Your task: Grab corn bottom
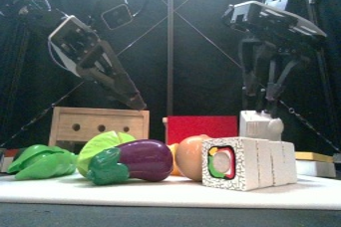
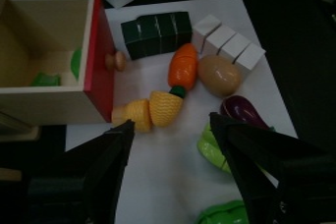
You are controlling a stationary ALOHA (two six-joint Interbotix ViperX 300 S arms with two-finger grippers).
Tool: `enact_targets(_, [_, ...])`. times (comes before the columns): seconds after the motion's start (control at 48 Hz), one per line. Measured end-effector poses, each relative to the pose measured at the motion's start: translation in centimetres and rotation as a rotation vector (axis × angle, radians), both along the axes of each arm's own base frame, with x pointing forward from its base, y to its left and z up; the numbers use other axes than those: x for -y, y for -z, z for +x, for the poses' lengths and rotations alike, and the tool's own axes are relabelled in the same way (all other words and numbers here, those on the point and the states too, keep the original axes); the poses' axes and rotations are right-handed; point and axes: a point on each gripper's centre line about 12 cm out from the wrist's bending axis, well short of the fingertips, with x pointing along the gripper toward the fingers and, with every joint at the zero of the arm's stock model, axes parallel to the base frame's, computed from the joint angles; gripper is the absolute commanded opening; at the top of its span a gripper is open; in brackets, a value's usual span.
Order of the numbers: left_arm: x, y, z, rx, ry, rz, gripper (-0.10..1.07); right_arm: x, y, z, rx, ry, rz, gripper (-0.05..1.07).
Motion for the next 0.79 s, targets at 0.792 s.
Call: enact_targets(0.792, [-3.0, 4.9, 2.9, -0.074, -0.107, -0.015, 0.96, -0.2, 1.0, 0.0, 0.008, -0.02, 0.03, 0.82])
